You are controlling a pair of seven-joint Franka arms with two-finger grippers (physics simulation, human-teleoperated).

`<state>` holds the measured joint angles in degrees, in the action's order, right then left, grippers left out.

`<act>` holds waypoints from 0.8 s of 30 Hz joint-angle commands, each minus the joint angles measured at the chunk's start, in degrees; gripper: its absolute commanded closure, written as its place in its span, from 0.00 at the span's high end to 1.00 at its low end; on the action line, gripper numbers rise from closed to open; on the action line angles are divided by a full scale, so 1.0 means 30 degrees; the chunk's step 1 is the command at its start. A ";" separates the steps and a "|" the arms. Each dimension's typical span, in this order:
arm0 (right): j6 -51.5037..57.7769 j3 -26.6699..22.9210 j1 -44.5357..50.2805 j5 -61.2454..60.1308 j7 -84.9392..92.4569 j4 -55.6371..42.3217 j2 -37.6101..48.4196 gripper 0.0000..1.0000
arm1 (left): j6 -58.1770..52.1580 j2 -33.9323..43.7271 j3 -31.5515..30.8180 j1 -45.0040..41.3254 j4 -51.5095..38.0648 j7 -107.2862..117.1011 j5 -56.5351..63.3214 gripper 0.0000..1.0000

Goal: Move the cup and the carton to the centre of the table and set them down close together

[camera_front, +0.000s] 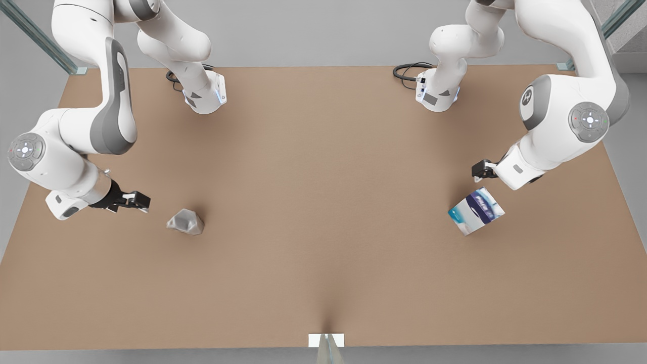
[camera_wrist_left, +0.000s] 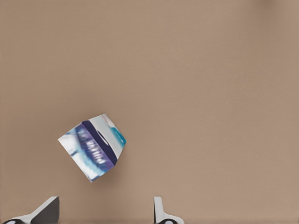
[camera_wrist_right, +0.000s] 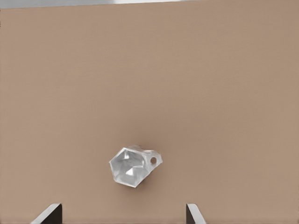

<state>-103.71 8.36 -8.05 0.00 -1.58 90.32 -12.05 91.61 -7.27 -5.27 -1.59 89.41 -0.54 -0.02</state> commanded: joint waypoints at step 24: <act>-1.1280 0.2046 0.1042 0.0234 -0.4394 0.9092 -0.1286 1.00 | -0.0948 -0.0066 0.1230 -0.0231 0.1634 0.0123 0.0005 1.00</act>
<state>-137.35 14.50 -4.94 0.78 -14.77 117.68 -15.87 88.77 -7.47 -1.58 -2.30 94.31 -0.18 -0.01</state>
